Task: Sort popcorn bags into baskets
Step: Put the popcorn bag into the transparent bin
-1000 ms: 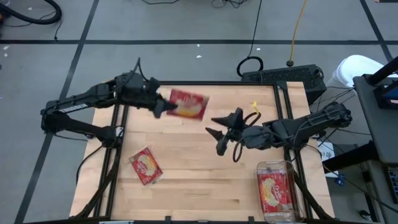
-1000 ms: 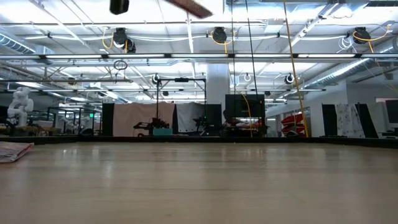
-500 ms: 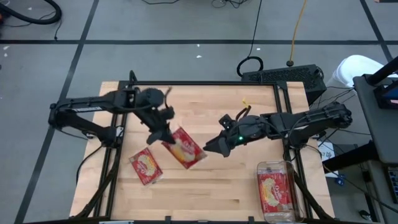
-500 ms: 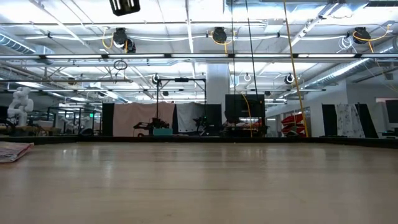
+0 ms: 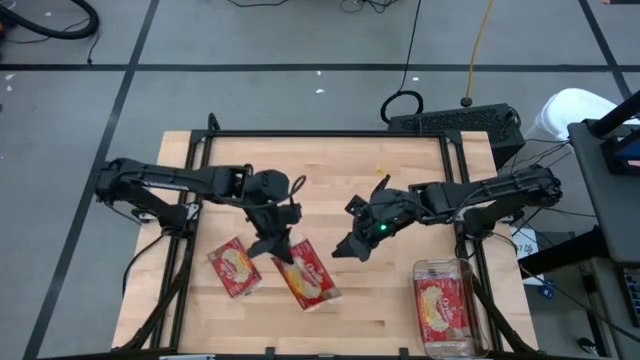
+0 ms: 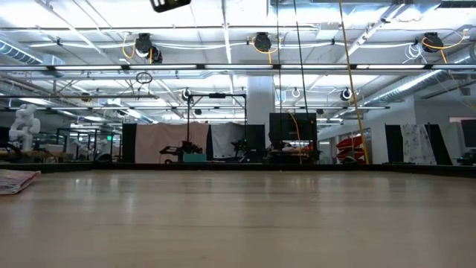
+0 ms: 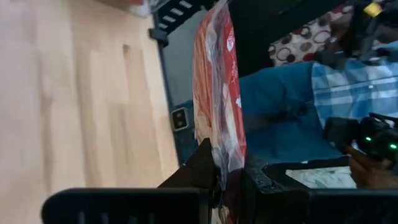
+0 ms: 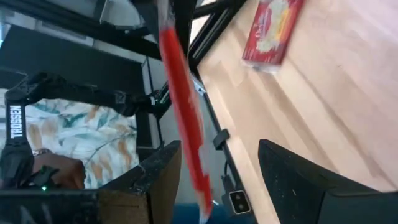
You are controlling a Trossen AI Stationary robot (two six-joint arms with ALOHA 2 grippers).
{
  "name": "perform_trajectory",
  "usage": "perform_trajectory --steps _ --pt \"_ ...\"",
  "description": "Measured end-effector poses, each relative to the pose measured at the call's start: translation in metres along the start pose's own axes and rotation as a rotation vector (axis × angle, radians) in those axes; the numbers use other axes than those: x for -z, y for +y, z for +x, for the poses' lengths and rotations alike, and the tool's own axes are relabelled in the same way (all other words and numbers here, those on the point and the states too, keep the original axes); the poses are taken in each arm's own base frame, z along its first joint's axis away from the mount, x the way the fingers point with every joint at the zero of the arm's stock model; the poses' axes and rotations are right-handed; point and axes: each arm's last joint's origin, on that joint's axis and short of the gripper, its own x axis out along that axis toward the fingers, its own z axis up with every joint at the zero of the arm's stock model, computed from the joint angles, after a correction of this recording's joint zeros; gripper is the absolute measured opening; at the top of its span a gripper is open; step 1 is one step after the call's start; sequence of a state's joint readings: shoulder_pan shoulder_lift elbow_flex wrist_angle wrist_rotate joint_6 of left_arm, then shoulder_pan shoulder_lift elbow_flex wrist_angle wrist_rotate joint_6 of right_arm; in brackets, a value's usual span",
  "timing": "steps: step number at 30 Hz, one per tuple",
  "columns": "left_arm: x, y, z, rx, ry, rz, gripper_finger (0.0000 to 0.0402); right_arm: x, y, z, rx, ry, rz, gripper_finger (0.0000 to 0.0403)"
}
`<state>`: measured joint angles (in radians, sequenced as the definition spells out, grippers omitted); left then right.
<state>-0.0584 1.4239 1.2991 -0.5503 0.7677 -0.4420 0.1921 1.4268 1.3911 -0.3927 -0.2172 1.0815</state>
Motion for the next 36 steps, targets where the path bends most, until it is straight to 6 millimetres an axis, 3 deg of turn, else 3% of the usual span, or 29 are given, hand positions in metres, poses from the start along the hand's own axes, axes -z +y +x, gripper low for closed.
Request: perform_trajectory --steps 7,21,25,36 --pt "-0.009 0.007 0.012 0.026 -0.033 -0.001 0.003 0.003 -0.002 0.022 -0.039 0.075 0.0 0.0206" --pt "-0.014 0.014 0.004 -0.007 -0.072 0.034 0.0031 0.003 -0.002 0.027 -0.064 0.09 -0.152 0.0198" --pt "-0.016 0.018 0.0 -0.017 -0.085 0.027 0.0031 0.002 -0.003 0.027 -0.066 0.085 -0.24 0.0165" --pt "-0.019 0.022 -0.003 -0.092 -0.142 -0.065 0.0033 -0.007 -0.011 0.024 -0.017 0.065 -0.295 0.0014"
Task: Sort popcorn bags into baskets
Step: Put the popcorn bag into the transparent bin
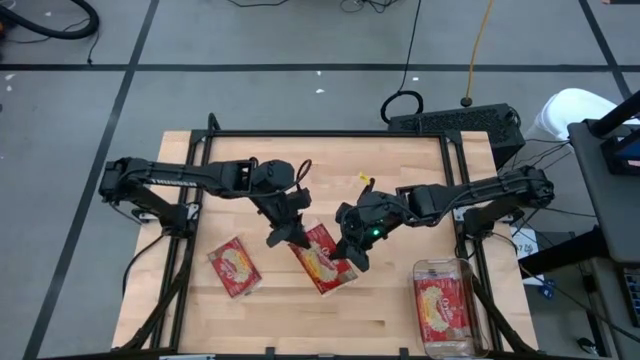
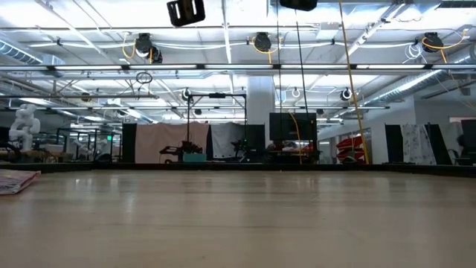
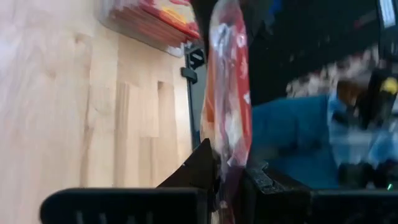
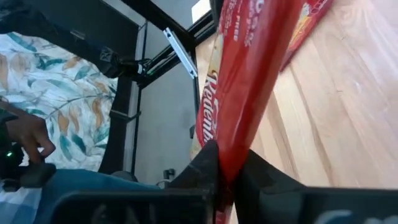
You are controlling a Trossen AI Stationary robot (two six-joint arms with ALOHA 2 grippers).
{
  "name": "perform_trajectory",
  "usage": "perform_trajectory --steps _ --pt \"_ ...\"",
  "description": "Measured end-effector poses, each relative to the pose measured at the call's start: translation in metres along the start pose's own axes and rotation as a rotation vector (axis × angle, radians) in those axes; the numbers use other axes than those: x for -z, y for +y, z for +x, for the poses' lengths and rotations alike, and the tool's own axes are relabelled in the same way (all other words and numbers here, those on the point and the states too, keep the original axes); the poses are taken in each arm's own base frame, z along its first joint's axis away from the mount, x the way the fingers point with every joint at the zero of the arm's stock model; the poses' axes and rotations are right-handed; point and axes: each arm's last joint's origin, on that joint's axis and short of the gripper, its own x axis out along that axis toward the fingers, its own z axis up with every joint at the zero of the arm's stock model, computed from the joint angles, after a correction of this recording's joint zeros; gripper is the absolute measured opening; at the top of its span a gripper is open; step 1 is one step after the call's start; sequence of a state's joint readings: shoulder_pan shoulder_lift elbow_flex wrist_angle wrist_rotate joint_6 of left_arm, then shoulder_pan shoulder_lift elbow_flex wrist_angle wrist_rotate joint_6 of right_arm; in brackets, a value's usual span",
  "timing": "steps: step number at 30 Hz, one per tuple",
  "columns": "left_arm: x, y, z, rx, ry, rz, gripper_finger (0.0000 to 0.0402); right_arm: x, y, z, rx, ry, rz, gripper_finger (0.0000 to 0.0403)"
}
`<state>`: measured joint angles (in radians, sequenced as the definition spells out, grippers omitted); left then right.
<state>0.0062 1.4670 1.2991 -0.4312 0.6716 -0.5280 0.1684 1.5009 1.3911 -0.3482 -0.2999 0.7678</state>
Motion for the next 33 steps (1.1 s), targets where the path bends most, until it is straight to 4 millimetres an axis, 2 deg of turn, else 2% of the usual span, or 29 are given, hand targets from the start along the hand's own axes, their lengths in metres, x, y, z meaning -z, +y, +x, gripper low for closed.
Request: perform_trajectory --steps 3,7,13,17,24,33 --pt "-0.002 -0.003 0.002 0.005 -0.027 -0.071 0.0058 0.0 -0.001 -0.002 -0.004 0.019 0.004 0.001" --pt "-0.004 -0.001 0.001 -0.054 -0.077 -0.086 0.013 0.005 -0.004 -0.005 0.043 0.054 0.038 0.0012" --pt "-0.005 -0.002 -0.005 -0.098 -0.128 -0.151 0.0238 0.016 -0.002 -0.012 0.104 0.107 0.198 0.0006" --pt "-0.005 -0.004 -0.013 -0.106 -0.14 -0.174 0.0277 0.029 0.006 -0.02 0.156 0.125 0.293 0.0006" --pt "-0.003 -0.007 -0.022 -0.159 -0.171 -0.123 0.0272 0.058 0.03 -0.039 0.214 0.134 0.356 0.0006" --pt "0.004 -0.008 -0.02 -0.202 -0.136 -0.129 0.0231 0.089 0.056 -0.085 0.21 0.109 0.512 0.0006"
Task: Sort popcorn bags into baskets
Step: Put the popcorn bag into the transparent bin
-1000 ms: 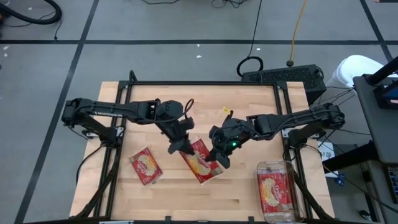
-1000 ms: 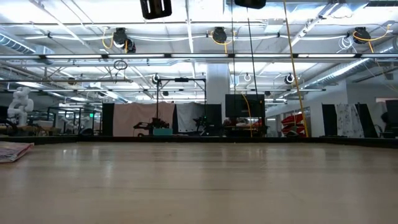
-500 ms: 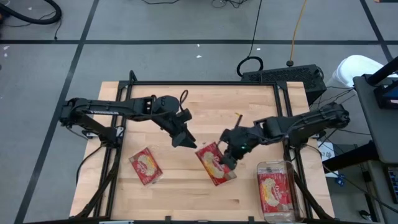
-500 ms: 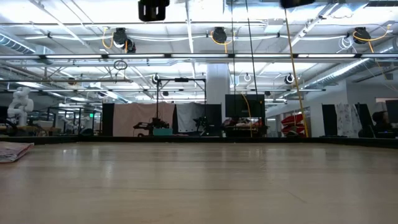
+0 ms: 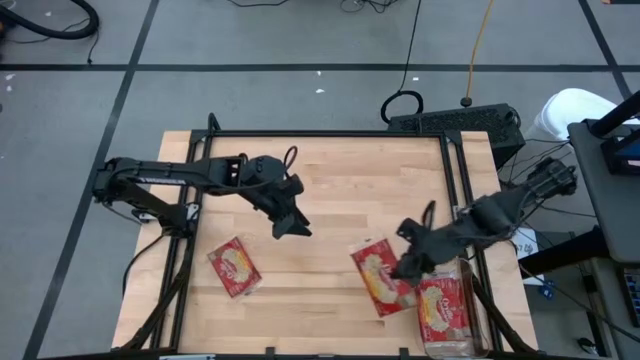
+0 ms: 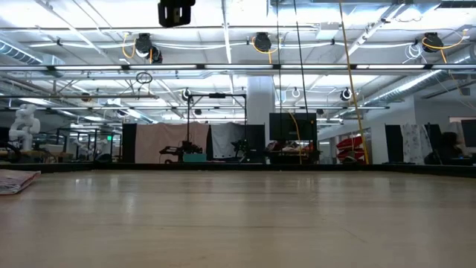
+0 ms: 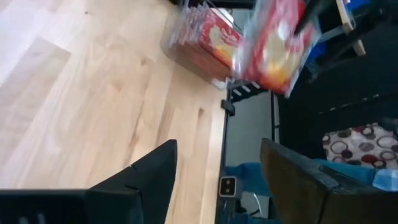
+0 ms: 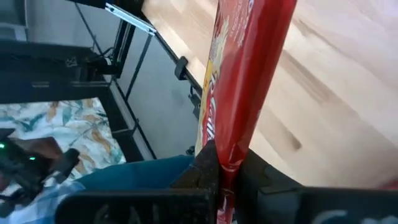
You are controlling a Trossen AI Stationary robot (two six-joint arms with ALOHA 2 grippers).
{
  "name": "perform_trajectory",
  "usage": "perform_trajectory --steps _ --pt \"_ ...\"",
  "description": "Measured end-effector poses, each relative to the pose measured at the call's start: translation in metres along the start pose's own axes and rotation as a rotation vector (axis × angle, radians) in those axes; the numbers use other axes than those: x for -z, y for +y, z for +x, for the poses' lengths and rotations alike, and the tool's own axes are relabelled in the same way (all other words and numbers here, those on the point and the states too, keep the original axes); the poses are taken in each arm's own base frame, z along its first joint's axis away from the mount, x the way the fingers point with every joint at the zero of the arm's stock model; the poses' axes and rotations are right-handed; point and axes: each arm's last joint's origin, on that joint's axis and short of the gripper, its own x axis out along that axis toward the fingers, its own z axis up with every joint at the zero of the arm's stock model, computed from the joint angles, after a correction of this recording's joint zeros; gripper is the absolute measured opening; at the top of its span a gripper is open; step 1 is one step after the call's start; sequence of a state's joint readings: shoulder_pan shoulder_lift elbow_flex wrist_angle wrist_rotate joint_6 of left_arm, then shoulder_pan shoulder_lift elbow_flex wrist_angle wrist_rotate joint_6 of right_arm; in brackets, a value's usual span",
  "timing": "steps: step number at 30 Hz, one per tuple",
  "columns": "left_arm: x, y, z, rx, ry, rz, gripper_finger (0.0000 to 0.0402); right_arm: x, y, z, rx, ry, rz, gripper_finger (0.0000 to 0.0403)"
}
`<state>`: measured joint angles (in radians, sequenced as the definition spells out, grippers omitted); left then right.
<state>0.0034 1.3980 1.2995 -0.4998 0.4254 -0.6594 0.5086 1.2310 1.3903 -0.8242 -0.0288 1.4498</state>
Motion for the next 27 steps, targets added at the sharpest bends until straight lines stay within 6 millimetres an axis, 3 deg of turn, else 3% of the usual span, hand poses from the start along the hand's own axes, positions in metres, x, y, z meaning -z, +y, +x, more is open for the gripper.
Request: perform_trajectory --steps 8,13,27 --pt "0.013 -0.011 0.007 -0.007 0.044 0.036 0.0219 0.032 -0.023 -0.037 0.121 -0.001 0.161 0.0006" --pt "0.016 -0.014 0.008 -0.028 0.034 0.034 0.0219 0.05 -0.035 -0.049 0.197 0.048 0.226 0.0006" --pt "0.016 -0.014 0.009 -0.083 -0.009 0.002 0.022 0.092 -0.047 -0.051 0.345 0.116 0.328 0.0006"
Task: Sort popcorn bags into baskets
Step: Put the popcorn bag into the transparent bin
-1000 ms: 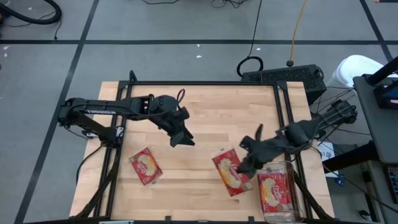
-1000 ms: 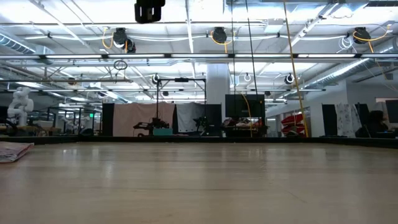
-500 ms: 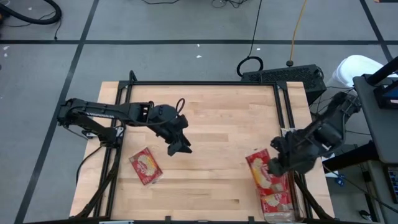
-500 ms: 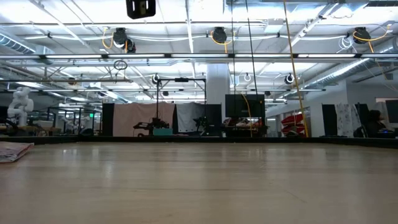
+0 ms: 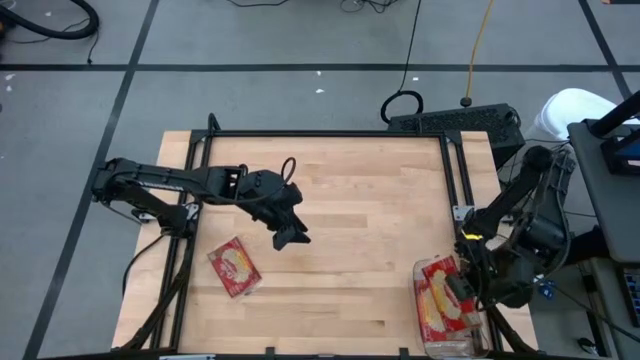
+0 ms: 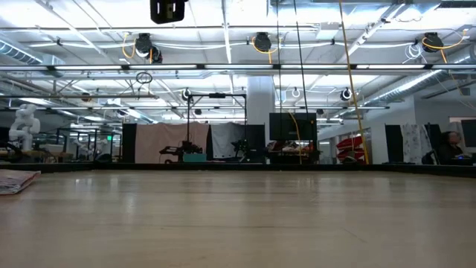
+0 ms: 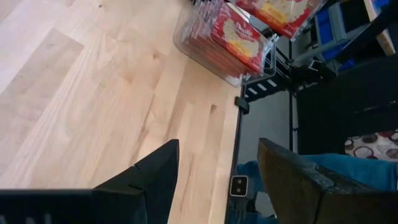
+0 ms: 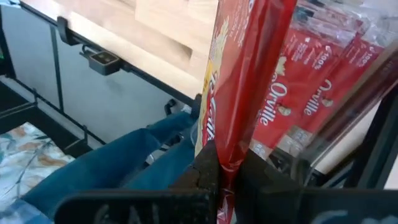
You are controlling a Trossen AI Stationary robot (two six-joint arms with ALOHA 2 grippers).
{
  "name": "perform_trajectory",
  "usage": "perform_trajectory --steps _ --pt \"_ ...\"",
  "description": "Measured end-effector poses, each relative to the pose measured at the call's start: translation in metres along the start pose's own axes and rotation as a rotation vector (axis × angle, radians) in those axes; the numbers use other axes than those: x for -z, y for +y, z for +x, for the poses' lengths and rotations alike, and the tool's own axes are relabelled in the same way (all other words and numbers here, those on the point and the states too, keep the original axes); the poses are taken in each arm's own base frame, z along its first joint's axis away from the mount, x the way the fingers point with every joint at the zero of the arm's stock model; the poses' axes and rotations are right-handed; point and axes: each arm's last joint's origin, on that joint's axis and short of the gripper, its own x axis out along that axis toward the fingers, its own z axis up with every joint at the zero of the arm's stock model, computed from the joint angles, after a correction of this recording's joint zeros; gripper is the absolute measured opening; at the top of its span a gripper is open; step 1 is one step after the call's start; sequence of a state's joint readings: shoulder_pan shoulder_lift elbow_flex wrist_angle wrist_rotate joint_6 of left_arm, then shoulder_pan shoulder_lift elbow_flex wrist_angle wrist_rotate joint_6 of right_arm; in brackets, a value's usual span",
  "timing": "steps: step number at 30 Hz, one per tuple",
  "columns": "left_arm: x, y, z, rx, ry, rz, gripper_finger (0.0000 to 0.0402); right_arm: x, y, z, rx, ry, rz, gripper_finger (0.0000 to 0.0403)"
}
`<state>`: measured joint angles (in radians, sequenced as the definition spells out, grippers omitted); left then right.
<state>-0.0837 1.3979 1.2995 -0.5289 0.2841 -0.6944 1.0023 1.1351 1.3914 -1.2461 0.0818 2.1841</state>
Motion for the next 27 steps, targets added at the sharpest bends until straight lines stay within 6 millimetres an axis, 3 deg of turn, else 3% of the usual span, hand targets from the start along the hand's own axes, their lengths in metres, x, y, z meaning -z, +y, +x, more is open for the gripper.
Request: perform_trajectory --steps 6,18,27 --pt "-0.002 0.002 -0.001 -0.006 -0.009 -0.022 0.0214 0.002 -0.003 0.008 0.09 -0.043 -0.014 0.0006" --pt "-0.008 0.009 -0.003 -0.078 -0.072 -0.007 0.0214 0.019 0.012 0.056 0.221 -0.109 -0.032 0.0006" --pt "-0.009 0.011 -0.003 -0.089 -0.078 0.049 0.0214 0.028 0.01 0.076 0.303 -0.153 -0.062 0.0012"
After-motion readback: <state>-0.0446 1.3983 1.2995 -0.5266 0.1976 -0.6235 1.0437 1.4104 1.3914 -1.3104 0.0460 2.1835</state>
